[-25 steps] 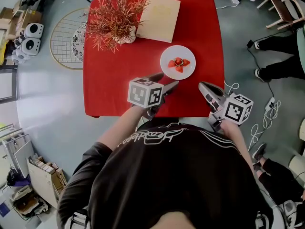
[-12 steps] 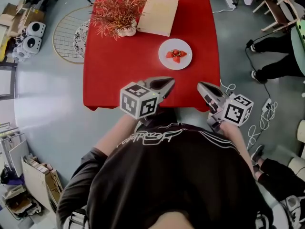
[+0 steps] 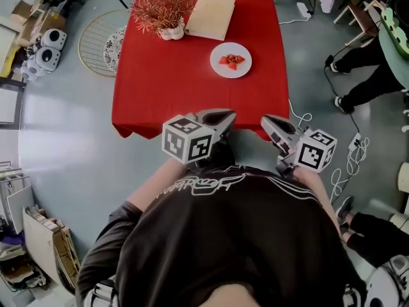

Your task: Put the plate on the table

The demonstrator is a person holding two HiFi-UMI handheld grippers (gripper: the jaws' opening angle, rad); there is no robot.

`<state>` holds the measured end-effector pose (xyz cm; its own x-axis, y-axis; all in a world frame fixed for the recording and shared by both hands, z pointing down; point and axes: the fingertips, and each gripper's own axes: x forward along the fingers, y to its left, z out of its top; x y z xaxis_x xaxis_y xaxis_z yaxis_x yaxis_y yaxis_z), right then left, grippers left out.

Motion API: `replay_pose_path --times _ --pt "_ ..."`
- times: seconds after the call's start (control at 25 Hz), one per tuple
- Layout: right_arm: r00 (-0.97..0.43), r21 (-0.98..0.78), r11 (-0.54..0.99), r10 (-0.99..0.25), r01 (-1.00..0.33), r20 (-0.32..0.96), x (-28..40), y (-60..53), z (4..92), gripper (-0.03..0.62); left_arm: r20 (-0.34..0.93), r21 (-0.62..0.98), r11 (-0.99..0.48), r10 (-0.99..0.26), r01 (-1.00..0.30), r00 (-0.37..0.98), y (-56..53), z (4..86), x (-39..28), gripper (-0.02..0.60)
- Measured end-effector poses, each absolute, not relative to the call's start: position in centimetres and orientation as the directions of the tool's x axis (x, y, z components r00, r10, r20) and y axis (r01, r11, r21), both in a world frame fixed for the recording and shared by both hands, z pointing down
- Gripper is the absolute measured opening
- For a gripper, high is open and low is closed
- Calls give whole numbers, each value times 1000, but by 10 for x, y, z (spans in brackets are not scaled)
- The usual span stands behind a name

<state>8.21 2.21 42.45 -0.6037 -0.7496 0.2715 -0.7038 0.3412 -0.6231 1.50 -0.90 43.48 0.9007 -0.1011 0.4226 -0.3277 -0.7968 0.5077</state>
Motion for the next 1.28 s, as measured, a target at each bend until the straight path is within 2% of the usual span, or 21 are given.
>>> replay_pose_path --times 0.48,1.28 --pt "-615 -615 369 -748 -697 249 68 83 420 8 431 525 -786 -85 -326 898 59 435 7 8" --pt "-626 -604 393 -743 -694 236 64 106 418 8 447 514 -792 -79 -328 891 85 436 6 8"
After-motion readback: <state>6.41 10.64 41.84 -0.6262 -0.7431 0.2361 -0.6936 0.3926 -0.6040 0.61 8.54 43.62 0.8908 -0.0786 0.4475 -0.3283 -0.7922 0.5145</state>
